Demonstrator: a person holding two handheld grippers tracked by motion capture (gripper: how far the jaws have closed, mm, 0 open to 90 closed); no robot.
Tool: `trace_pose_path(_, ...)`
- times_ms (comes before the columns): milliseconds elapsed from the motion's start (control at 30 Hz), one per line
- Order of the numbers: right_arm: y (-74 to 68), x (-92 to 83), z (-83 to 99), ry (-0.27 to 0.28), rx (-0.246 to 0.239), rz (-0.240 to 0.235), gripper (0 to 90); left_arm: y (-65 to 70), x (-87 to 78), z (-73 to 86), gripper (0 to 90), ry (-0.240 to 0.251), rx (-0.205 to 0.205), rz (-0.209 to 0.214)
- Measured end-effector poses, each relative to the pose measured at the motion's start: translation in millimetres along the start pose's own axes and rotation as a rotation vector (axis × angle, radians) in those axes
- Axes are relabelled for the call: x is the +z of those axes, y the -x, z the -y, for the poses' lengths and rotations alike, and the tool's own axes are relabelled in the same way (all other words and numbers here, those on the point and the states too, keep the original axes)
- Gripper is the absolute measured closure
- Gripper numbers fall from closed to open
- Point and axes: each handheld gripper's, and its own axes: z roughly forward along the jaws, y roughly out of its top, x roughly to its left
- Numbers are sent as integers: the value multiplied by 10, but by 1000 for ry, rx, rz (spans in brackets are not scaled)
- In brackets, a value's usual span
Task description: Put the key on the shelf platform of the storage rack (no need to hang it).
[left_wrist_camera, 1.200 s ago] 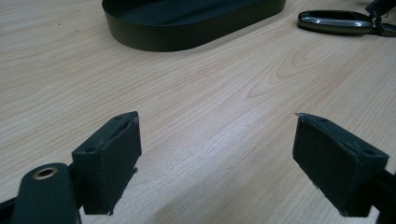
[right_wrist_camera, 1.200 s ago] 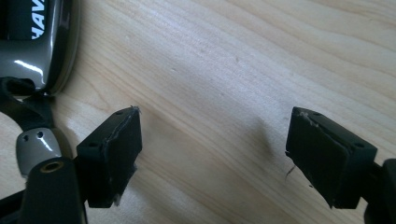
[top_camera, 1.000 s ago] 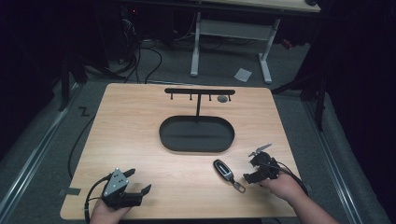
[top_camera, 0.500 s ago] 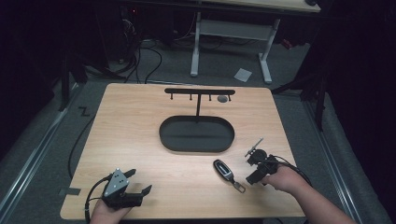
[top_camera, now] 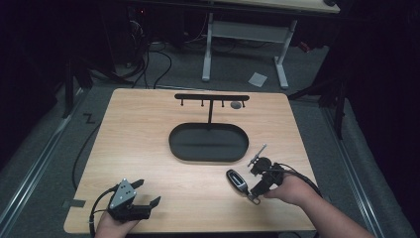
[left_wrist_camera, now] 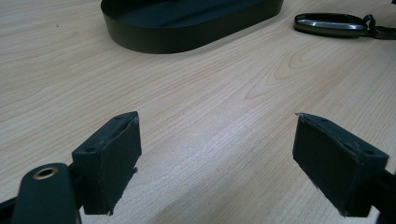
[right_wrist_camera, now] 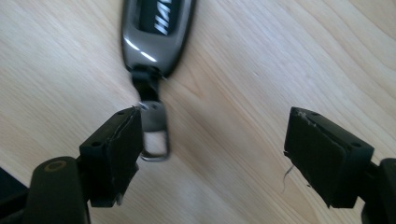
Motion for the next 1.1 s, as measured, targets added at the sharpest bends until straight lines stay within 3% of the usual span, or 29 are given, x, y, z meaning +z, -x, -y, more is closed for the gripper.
trace_pose_path(233, -173, 18, -182, 17, -17, -29, 190, -1, -4, 0, 161, 4, 2, 1)
trace_pose_path(633, -267, 195, -360, 2, -12, -58, 200, -1, -1, -5, 161, 3, 6, 9)
trace_pose_path(1100, -226, 384, -493, -46, 7, -38, 393, 8, 6, -8, 162, 1, 14, 14)
